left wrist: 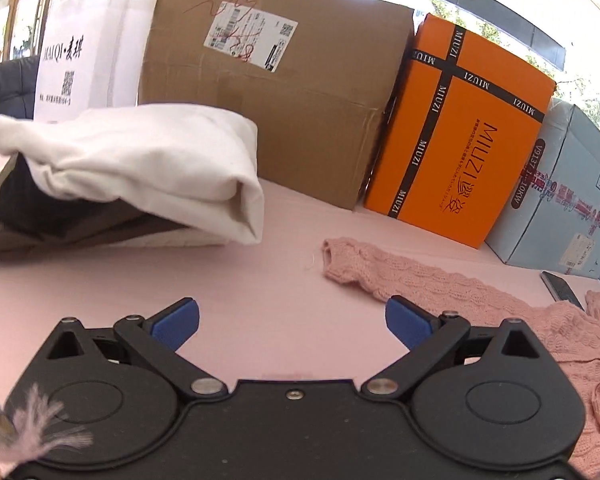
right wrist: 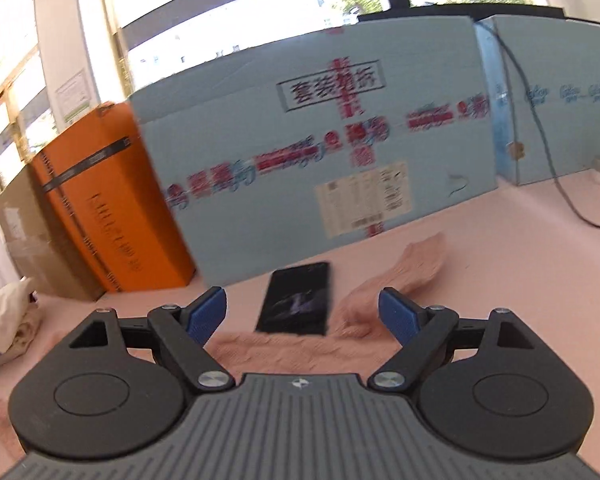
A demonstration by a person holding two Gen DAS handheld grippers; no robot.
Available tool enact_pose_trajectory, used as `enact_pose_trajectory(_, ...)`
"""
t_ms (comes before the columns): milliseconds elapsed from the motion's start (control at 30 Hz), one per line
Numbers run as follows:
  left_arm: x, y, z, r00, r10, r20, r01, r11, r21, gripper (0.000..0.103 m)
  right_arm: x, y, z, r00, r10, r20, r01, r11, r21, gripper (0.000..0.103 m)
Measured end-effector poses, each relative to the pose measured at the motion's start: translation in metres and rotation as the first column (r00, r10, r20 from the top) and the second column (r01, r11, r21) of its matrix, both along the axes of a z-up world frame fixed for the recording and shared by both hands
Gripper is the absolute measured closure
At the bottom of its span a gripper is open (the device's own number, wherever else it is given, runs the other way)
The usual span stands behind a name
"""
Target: Fold clothes
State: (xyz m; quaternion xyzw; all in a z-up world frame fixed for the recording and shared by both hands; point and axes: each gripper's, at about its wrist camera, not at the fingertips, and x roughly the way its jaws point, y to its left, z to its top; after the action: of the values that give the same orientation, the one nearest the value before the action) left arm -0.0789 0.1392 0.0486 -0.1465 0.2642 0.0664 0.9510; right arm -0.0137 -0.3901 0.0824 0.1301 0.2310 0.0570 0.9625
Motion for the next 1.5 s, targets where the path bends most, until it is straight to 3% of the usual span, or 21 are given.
enact_pose_trajectory(67,-0.002,-0.005,-0.009,0.999,-0.027,-0.037,0.027,1.000,-0.005,0.005,-0.009,0.020,-0.008,0.996,0.068,-0.051,-0.069,0.998,-0.012,0.030)
enact_pose_trajectory(200,-0.004,-0.036,-0.024,0.990,-0.106,-0.090,0.120,0.979,0.166,0.040,-0.022,0.054,-0.022,0.971,0.199,-0.133,-0.201,0.980,-0.001,0.038)
enact_pose_trajectory(267,-0.007,-0.045,-0.024,0.983,-0.164,-0.081,0.177,0.962,0.207,0.059,-0.028,0.070,-0.029,0.954,0.245,-0.171,-0.254,0.967,-0.034,0.041)
enact_pose_trajectory(367,-0.003,-0.047,-0.023,0.985,-0.157,-0.076,0.171,0.955,0.244,0.065,-0.035,0.087,-0.039,0.929,0.302,-0.214,-0.319,0.947,-0.047,0.056)
enact_pose_trajectory(433,0.002,-0.045,-0.022,0.989,-0.128,-0.078,0.145,0.951,0.274,0.065,-0.041,0.097,-0.044,0.922,0.314,-0.227,-0.339,0.937,-0.083,0.074)
enact_pose_trajectory(567,0.004,-0.046,-0.015,0.995,-0.093,-0.026,0.096,0.944,0.314,0.059,-0.055,0.099,-0.044,0.946,0.263,-0.187,-0.293,0.943,-0.156,0.097)
enact_pose_trajectory(667,-0.003,-0.051,-0.002,0.995,-0.074,0.069,0.046,0.939,0.341,0.040,-0.067,0.083,-0.035,0.960,0.249,-0.128,-0.261,0.961,-0.092,0.097)
enact_pose_trajectory(767,-0.009,-0.059,0.010,0.985,-0.097,0.145,0.042,0.939,0.342,0.030,-0.089,0.064,-0.023,0.954,0.299,-0.024,-0.298,0.953,0.046,0.097)
enact_pose_trajectory(867,-0.012,-0.076,0.018,0.966,-0.183,0.182,0.117,0.939,0.323,0.024,-0.111,0.050,-0.017,0.924,0.375,0.066,-0.381,0.905,0.188,0.097)
enact_pose_trajectory(967,-0.010,-0.099,0.024,0.939,-0.282,0.199,0.211,0.925,0.316,0.024,-0.131,0.041,-0.020,0.902,0.423,0.089,-0.430,0.858,0.283,0.097)
enact_pose_trajectory(1133,-0.008,-0.151,0.028,0.862,-0.464,0.204,0.386,0.862,0.328,0.019,-0.163,0.040,-0.041,0.858,0.512,0.037,-0.478,0.771,0.421,0.097)
enact_pose_trajectory(1200,-0.003,-0.166,0.027,0.847,-0.500,0.183,0.421,0.840,0.343,0.018,-0.176,0.040,-0.049,0.846,0.534,0.011,-0.479,0.750,0.457,0.091)
enact_pose_trajectory(1267,0.005,-0.178,0.026,0.840,-0.520,0.157,0.442,0.822,0.358,0.018,-0.186,0.038,-0.052,0.848,0.530,0.005,-0.468,0.745,0.476,0.059)
enact_pose_trajectory(1300,0.009,-0.184,0.025,0.836,-0.530,0.144,0.453,0.813,0.365,0.018,-0.192,0.036,-0.054,0.849,0.528,0.001,-0.462,0.742,0.485,0.023)
enact_pose_trajectory(1333,0.013,-0.189,0.025,0.832,-0.540,0.131,0.463,0.804,0.372,0.018,-0.197,0.035,-0.055,0.850,0.526,-0.002,-0.456,0.740,0.495,0.016)
enact_pose_trajectory(1367,0.018,-0.193,0.025,0.831,-0.542,0.122,0.465,0.799,0.382,0.018,-0.200,0.032,-0.052,0.860,0.511,0.011,-0.453,0.752,0.480,0.016)
enact_pose_trajectory(1433,0.035,-0.189,0.027,0.857,-0.500,0.122,0.419,0.816,0.400,0.018,-0.202,0.023,-0.036,0.889,0.453,0.066,-0.437,0.799,0.413,0.016)
enact_pose_trajectory(1500,0.054,-0.182,0.028,0.885,-0.452,0.112,0.379,0.839,0.390,0.018,-0.186,0.007,-0.022,0.934,0.339,0.109,-0.355,0.867,0.351,0.016)
